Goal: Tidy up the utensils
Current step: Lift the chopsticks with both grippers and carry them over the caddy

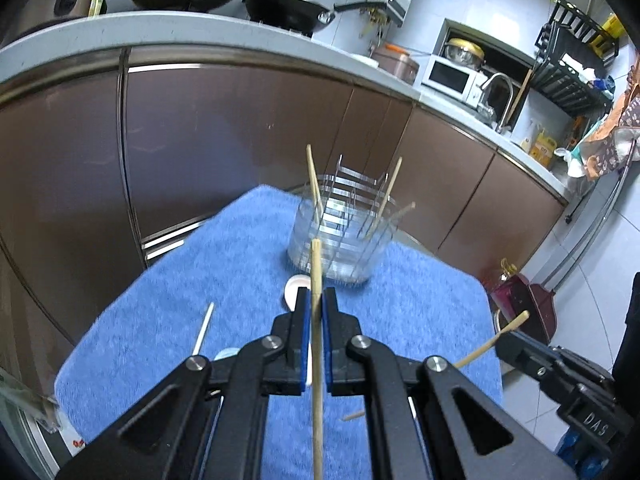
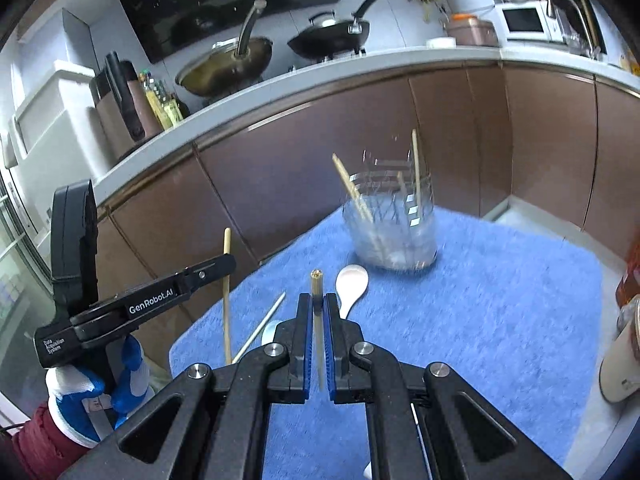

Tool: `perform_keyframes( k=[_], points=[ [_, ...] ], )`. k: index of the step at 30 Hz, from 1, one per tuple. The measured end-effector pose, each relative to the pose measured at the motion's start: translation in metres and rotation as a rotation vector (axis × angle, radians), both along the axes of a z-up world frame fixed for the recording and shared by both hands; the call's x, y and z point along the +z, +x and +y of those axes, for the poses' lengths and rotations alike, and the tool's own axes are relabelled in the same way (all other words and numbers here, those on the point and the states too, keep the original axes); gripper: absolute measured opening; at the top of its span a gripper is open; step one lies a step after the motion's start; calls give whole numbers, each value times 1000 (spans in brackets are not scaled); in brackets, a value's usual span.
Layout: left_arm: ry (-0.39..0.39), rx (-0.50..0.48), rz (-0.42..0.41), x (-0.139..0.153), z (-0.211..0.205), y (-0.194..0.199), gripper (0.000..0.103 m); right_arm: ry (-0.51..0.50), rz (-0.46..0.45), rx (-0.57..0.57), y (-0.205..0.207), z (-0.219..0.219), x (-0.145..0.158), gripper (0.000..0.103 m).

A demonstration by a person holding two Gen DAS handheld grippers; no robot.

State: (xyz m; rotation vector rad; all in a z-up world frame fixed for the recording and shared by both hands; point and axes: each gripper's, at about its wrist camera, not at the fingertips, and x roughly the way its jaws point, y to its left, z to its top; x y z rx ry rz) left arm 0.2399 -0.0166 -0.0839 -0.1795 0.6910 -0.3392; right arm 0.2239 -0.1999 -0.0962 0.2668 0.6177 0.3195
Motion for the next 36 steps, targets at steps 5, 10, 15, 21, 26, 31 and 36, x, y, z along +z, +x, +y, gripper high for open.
perform_keyframes(
  k=[5,10,15,21,26,31,36],
  points=[
    [-22,6,-60,24,-3,22,5,-10,-70,-16,11,-13,26,5],
    [-76,19,-134,55,-7,54,5,-3,-143,-26,27,-27,54,5],
    [-137,51,-239,89,-14,95,5,2,-252,-42,49,-40,91,5],
    [-192,94,-321,108,-30,154,5,-49,-342,-78,88,-43,115,5],
    [-203,147,-331,95,-47,201,5,-86,-337,-91,128,-42,98,5],
    [-179,208,-326,65,-63,234,5,-94,-303,-96,163,-48,69,5],
    [-168,221,-298,30,-72,250,5,-102,-260,-105,182,-53,41,5]
  ],
)
